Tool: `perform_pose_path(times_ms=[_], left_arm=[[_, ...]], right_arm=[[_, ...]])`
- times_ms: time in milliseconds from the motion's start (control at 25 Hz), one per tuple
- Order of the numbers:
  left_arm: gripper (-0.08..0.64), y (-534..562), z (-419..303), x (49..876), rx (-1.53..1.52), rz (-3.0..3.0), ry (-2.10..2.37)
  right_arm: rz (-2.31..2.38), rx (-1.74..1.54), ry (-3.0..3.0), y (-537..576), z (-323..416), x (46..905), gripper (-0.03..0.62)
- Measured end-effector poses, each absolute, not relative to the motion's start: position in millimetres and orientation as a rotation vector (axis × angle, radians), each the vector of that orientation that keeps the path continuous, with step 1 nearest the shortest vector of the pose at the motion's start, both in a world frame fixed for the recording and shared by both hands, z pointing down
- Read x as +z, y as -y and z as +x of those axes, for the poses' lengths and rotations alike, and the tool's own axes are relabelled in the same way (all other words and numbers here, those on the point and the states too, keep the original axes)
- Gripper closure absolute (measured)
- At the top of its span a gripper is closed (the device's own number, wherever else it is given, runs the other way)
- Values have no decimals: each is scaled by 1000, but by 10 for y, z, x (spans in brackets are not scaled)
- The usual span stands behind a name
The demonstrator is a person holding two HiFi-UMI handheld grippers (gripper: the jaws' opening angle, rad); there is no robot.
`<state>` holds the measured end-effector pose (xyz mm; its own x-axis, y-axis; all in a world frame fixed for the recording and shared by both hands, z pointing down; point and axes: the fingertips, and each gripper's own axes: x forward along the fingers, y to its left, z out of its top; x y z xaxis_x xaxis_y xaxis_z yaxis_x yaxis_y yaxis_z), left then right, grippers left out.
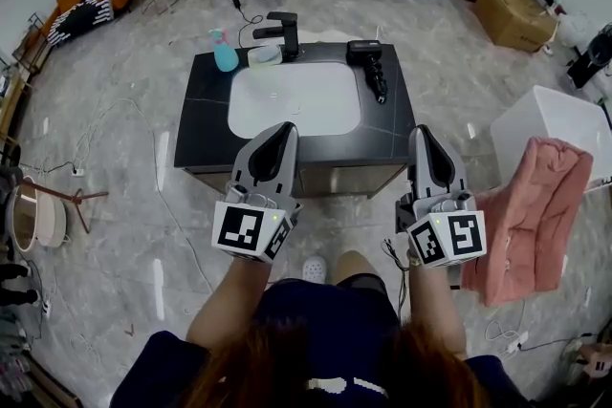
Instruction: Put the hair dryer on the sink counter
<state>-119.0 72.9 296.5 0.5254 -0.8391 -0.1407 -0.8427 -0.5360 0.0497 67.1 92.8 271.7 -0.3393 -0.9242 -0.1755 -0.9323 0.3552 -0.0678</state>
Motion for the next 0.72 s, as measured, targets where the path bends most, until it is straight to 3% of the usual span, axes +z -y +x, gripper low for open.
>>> perform_pose_path(times_ms=[720], left_arm=[[537,988,-997,3085,227,-2685,-1607]], right_arm=[[-1623,33,-2477,973,954,2795,577]])
